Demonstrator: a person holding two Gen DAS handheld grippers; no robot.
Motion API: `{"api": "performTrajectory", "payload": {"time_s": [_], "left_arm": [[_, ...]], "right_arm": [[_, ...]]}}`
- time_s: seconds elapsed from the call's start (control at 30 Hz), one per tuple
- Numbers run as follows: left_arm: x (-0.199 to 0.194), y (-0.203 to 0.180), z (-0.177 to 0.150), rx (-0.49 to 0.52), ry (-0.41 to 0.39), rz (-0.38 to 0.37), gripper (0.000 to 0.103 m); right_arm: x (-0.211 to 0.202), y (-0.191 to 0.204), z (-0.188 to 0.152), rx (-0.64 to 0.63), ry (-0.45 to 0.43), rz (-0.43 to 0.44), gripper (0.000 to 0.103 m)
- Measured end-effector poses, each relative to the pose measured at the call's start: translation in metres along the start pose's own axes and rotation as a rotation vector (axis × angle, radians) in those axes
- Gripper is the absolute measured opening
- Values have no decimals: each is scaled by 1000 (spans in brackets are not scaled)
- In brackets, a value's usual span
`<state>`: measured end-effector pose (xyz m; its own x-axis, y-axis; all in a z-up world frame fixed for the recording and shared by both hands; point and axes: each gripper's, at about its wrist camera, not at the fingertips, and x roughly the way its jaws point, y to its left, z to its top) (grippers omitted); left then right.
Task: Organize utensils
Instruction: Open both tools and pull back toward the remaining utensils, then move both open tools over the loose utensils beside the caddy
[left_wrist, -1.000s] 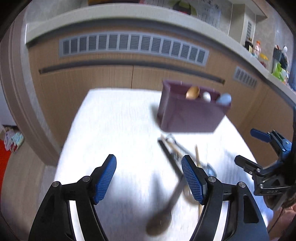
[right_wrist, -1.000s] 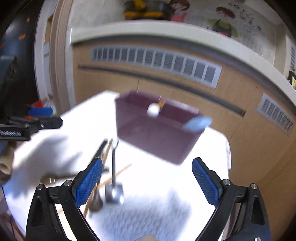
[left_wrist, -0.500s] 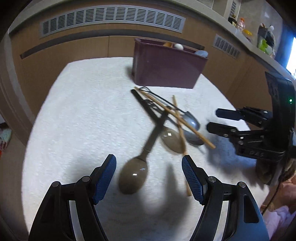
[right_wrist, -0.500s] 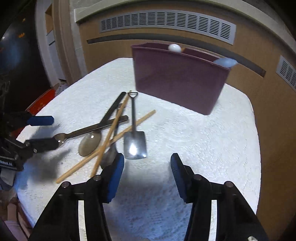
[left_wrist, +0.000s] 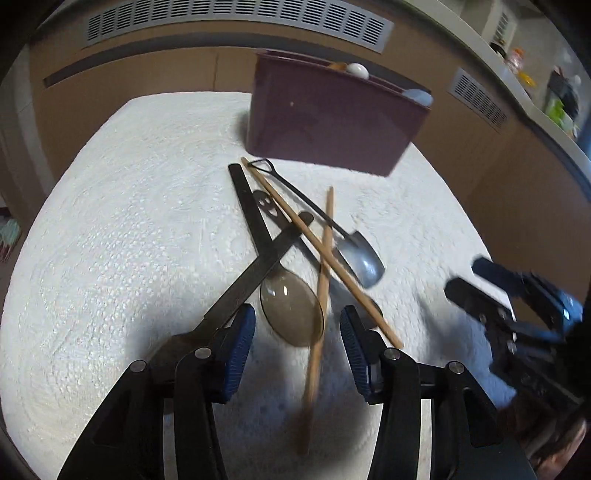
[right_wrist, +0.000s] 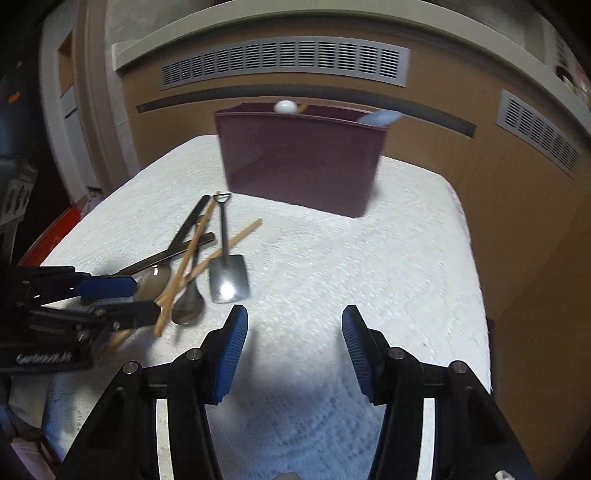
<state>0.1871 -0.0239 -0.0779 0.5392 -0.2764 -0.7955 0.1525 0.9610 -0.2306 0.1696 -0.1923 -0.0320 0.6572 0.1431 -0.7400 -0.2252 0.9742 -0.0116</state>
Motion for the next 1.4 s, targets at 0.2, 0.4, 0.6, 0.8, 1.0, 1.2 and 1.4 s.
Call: {"api": "performTrajectory", "payload": {"time_s": [0.2, 0.4, 0.6, 0.8, 1.0, 1.2, 1.4], "left_arm": [[9, -17, 2, 75, -20, 88, 47], [-22, 0, 1, 100, -129, 102, 37], [-83, 10, 10, 167, -317, 129, 27], [-105, 28, 19, 173, -349, 112, 19], [-105, 62, 17, 101, -330, 145, 19], [-96, 120, 4, -32, -252, 198, 21], [-83, 155, -10, -115, -188, 208, 38]], "right_arm": [[0, -2, -4, 20, -10, -23, 51], [-4, 8, 5, -24, -25, -23, 52], [-4, 28, 29, -100, -48, 34, 52], [6, 47, 68, -132, -51, 124, 52], [41, 76, 83, -173, 21, 172, 38], [64, 118, 79, -234, 142, 258, 34], [58, 162, 55, -174, 250, 365, 34]]}}
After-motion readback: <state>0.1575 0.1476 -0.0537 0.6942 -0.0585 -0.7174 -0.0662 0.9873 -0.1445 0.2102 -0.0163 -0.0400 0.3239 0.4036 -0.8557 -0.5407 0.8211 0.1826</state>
